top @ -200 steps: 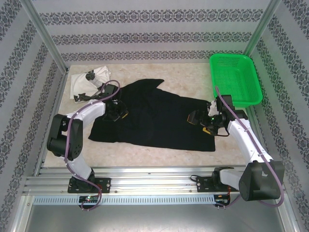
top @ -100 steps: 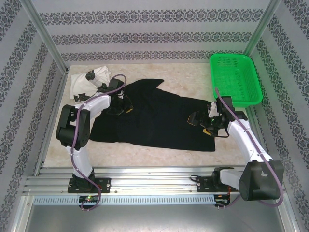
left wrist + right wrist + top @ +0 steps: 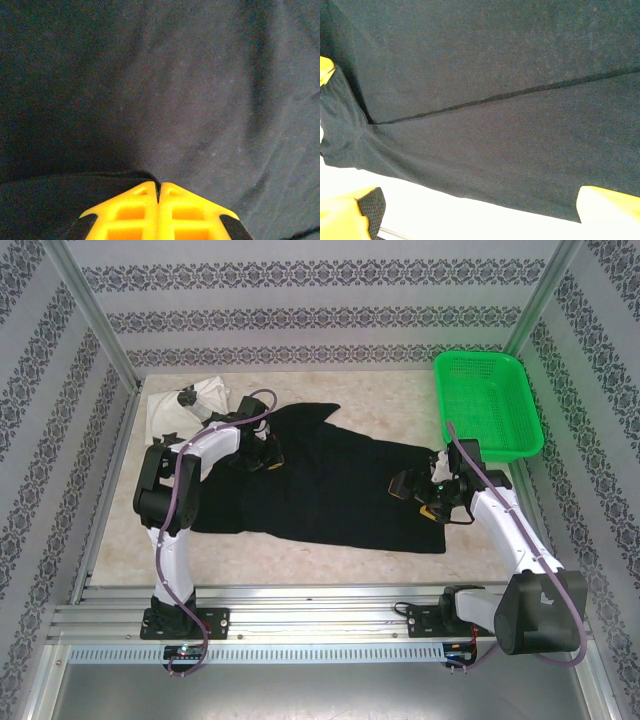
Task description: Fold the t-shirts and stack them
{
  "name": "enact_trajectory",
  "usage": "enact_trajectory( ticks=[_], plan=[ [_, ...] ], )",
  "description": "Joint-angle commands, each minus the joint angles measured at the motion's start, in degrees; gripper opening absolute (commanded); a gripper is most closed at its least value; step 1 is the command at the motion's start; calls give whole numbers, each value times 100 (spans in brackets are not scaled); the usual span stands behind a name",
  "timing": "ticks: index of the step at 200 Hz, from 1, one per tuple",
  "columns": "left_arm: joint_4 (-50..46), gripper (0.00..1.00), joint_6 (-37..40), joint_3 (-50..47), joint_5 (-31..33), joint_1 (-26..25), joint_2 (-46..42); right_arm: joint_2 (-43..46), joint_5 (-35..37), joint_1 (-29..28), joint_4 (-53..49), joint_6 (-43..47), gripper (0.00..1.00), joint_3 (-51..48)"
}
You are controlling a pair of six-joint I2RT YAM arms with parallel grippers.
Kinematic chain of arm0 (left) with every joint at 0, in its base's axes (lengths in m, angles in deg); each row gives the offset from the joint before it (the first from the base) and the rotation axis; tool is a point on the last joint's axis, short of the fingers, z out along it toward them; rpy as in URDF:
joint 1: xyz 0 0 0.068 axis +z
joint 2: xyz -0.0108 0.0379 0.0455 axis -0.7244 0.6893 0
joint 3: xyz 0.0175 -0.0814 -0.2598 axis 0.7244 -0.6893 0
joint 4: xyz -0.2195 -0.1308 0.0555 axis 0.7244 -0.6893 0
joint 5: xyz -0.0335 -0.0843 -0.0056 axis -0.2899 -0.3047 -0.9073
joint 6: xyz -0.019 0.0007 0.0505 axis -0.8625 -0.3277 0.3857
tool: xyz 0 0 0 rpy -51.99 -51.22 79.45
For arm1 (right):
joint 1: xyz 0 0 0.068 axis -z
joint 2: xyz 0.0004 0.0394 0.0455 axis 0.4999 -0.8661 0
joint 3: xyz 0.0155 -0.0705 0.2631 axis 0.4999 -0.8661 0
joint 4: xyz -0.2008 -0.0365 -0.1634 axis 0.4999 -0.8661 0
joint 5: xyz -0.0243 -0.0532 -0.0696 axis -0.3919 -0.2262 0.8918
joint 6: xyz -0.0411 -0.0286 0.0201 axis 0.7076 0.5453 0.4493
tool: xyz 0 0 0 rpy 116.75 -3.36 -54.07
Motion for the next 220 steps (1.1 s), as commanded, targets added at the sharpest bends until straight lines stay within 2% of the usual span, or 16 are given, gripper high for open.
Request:
enact_trajectory(
  ticks=[1,16,21,25,36,43,63,68,78,112,157,195,220],
  plan=[
    [-224,0,372,191,15,-51,121,-16,43,35,40,-44,98,-85],
    [-164,0,414,240,-83,-47,187,-28,128,33,9,-47,98,-85],
    [-145,5,414,246,-87,-40,181,-40,197,41,-19,-56,98,-73],
    [-135,11,399,246,-80,-42,158,-62,253,38,-51,-59,98,-54],
    [12,37,279,152,-32,-26,-70,-138,428,33,-165,-39,98,5],
    [92,50,168,64,55,-7,-318,-207,569,33,-265,-3,98,59],
    [34,70,-255,-281,407,150,-1203,-453,1012,38,-421,78,98,241],
    [-24,84,-369,-429,485,234,-1431,-515,1088,42,-406,74,98,285],
    [-125,91,-586,-854,621,442,-1878,-641,1171,34,-333,27,98,358],
    [-206,90,-807,-2434,866,1148,-2780,-1267,1311,-198,189,-187,98,461],
    [872,74,-1207,-3314,1261,1189,-2567,-2242,1559,-605,395,-393,98,967],
    [698,66,-1501,-3933,1614,1328,-2665,-2481,1881,-608,228,-547,98,955],
    [708,65,-1692,-4737,1704,1866,-2998,-2340,1943,-433,264,-633,98,835]
  ],
)
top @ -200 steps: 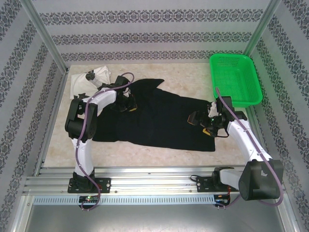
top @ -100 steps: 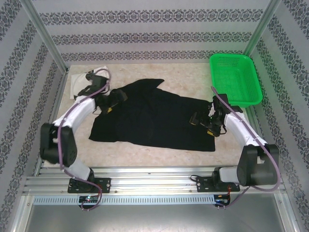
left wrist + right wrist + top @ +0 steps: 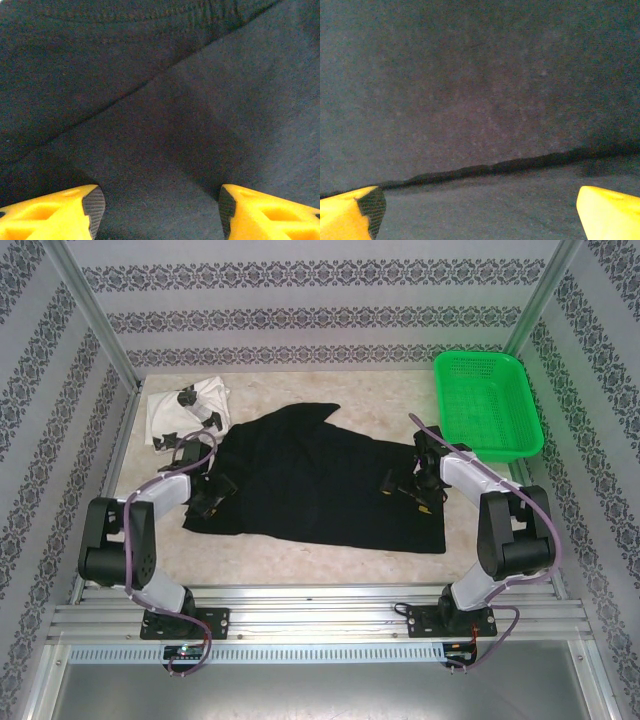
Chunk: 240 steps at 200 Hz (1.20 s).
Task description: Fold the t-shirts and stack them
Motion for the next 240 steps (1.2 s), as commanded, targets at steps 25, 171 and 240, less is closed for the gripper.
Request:
enact_trajectory(
  ticks=[25,171,240],
  plan=[
    [-670,57,-106,-1131,565,978,-356,180,449,346,-211,-125,98,113],
    [-2263,64,-421,-2383,708,1670,-2787,-1294,480,617,-89,-149,92,2246],
    [-2213,82,-40,-747,556,1527,-2839,-2310,89,375,-132,-101,76,3187]
  ],
)
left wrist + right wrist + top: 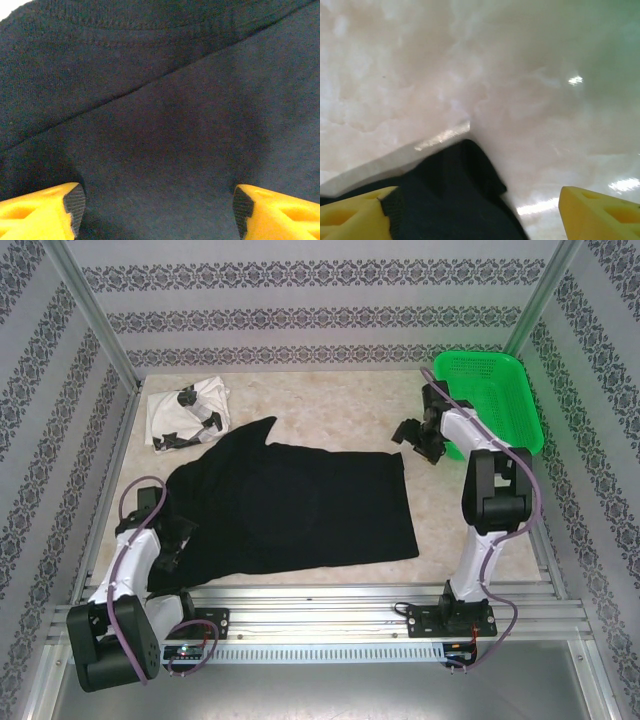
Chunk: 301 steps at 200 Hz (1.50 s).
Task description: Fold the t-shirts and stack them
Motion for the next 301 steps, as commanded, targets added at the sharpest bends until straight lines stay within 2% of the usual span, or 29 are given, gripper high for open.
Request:
enact_trajectory(
  ticks=[1,17,57,112,146,163,177,199,249,282,301],
  plan=[
    [-255,82,209,814,-9,-86,111,-303,-221,-77,-71,37,76,280],
    [-113,85,383,1418,13,-305,311,-464,-358,-131,-90,-1,69,381],
    [0,86,919,2890,52,-761,1240,-721,-295,-306,-106,-111,60,348],
    [448,86,1123,3438,-165,-1106,1811,-933,-98,-314,-95,-114,53,600],
    [595,86,1124,3424,-235,-1116,1812,-977,-221,-326,-3,-190,35,466],
    [675,86,1150,3462,-276,-1114,1862,-987,-249,-339,44,-228,23,442],
    [742,86,1177,3545,-333,-1116,1962,-967,-134,-334,26,-197,9,511],
    [823,86,1231,3706,-368,-1116,2134,-738,32,-342,240,-35,2,514],
    [1063,86,1294,3885,-514,-1116,2431,-32,839,-371,512,496,0,138],
    [1187,85,1254,3762,-587,-1125,2510,678,847,-518,1447,938,2,-543],
    [1237,85,1248,3670,-624,-1125,2533,772,832,-596,1547,1120,4,-646]
  ],
)
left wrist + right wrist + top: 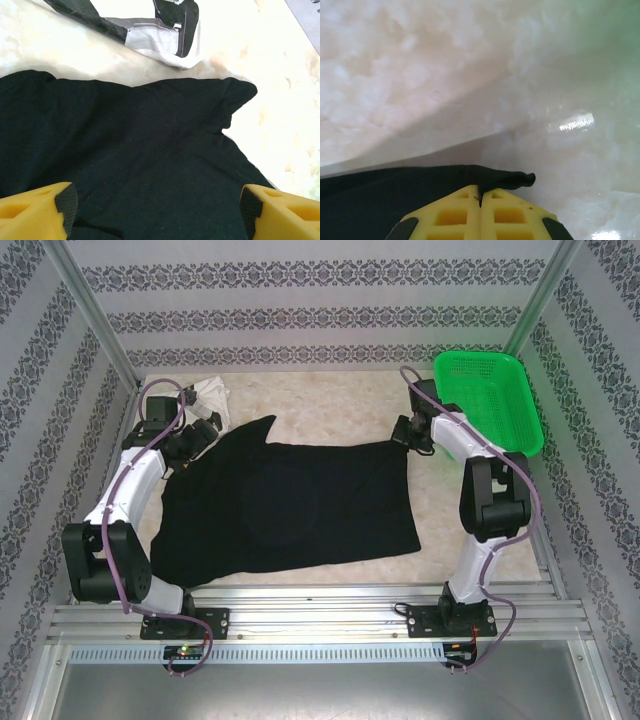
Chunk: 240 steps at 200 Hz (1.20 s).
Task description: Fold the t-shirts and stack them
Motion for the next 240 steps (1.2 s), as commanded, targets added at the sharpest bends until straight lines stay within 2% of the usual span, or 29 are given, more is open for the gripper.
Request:
enact_trajectory(
  ticks=[1,27,54,61,76,116,139,167,199,240],
  plan=[
    [257,85,83,-65,-107,-58,24,248,212,-136,563,469,4,-188],
    [314,85,77,-154,-177,-58,76,-100,236,-90,133,267,7,-69],
    [319,85,108,-219,-194,-54,123,-296,223,-36,30,39,24,-155],
    [294,85,126,-217,-187,-58,125,-302,274,-23,-99,23,26,-145],
    [245,85,183,-226,-172,-58,121,-181,373,-22,-255,-50,30,-288],
    [296,85,198,-300,-172,-58,150,458,88,81,-131,-441,40,-848],
    [319,85,212,-269,-218,-58,216,625,-503,485,198,-1056,44,-904],
    [340,85,249,-242,-282,-59,248,287,-956,633,219,-1396,46,-326],
    [345,85,302,-273,-318,-58,254,-524,-1290,633,-155,-1795,47,676],
    [376,86,315,-330,-339,-58,251,-1093,-1262,580,-605,-1941,47,1343]
  ],
)
